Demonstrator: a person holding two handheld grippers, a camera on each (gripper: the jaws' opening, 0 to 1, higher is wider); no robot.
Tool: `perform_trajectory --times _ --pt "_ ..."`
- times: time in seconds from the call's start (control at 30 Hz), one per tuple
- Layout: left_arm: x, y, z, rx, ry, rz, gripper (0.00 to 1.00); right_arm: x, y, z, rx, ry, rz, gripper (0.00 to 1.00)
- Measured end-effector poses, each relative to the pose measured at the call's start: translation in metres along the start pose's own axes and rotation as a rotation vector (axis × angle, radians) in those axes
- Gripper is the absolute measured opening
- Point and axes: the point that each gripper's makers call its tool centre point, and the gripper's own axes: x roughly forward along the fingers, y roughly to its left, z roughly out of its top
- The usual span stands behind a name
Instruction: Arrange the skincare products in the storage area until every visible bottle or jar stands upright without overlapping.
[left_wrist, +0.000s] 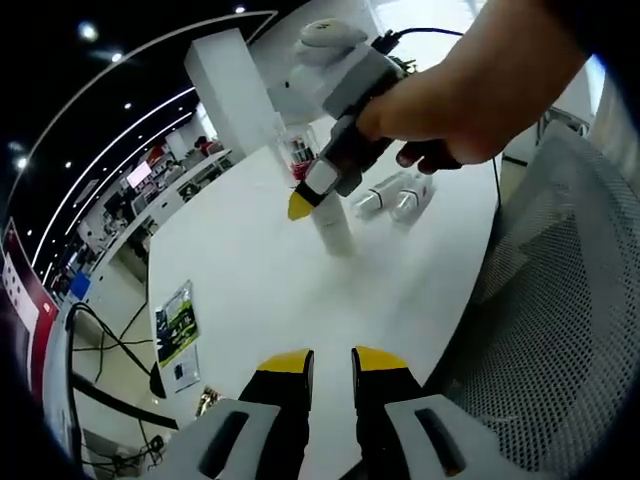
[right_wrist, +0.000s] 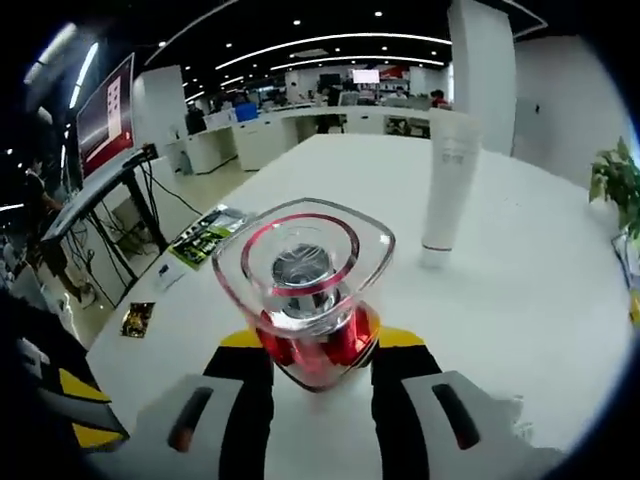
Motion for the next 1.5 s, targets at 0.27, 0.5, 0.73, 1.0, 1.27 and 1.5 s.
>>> perform_trajectory --times 0.27,0.5,0.73,1.0,1.27,1.5 --pt "-0.001 -0.002 0.002 0.011 -0.005 -0.008 0.16 -0.008 0.003 -0.003 -0.039 0.032 0.065 0.33" --pt "0.0 -0.006 0.003 0.022 -0.01 -0.019 0.16 -0.023 -0.001 0.009 -0.054 -0.006 0.131 0.33" --pt "-0.001 -0.01 0.007 0.035 -0.029 -0.027 0.16 -0.039 -0.032 0.035 -0.063 -0.05 0.152 0.33" --pt "0.001 -0.005 0.004 0.02 -0.007 -0.021 0.16 -0.05 -0.08 0.066 -0.076 -0.097 0.126 0.33" --pt "0.005 -0.01 -0.01 0.005 0.06 -0.045 0.16 -0.059 -0.103 0.081 -0.116 -0.101 0.118 0.33" --pt "0.009 -0.017 -0.023 -0.005 0.126 -0.085 0.16 -0.078 -0.089 0.082 -0.174 -0.132 0.186 0.33"
